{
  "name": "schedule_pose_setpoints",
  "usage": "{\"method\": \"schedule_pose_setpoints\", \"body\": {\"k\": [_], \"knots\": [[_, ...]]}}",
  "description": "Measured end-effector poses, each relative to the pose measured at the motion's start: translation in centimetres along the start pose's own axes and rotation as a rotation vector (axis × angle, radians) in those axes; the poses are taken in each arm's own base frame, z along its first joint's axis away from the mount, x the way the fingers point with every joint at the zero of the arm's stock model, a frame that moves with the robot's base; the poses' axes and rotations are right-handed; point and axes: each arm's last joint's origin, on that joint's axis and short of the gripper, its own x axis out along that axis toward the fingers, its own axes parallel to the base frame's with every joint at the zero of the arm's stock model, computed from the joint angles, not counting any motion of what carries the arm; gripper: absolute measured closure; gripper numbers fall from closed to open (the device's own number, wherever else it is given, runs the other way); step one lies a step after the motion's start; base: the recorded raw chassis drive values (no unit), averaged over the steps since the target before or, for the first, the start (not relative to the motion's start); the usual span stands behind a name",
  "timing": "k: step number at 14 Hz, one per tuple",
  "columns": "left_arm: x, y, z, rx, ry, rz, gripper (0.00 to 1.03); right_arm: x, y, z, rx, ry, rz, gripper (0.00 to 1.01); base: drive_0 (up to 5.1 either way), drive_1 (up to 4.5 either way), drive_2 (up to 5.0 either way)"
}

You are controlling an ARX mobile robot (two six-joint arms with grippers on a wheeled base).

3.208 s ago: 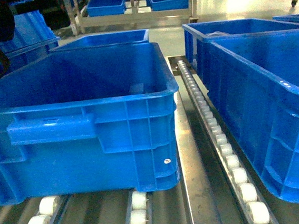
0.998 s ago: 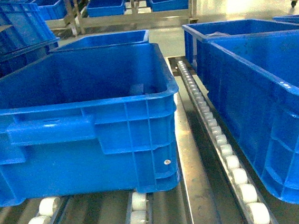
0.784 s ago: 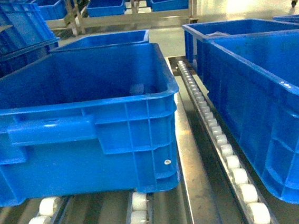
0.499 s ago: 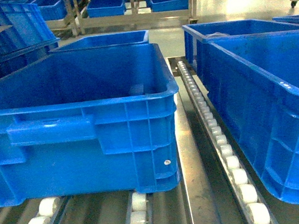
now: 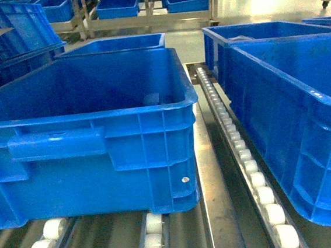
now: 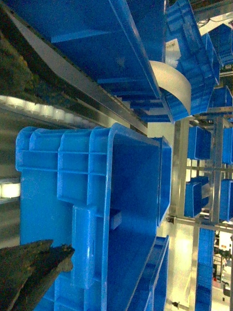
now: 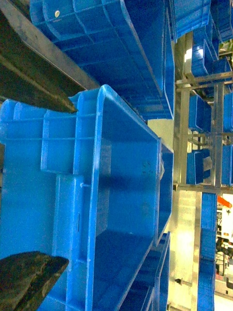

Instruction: Sort blue parts and orange caps into right shelf containers

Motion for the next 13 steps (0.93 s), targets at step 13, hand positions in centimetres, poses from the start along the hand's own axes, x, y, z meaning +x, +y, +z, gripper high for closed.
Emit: {"method": "schedule_pose_setpoints", "body": {"k": [13], "knots": [[0.00,0.00,0.00,0.002,0.000,0.000,0.05,0.00,0.00,0.00,0.000,0.000,0.000,0.03,0.0,0.00,0.0]]}}
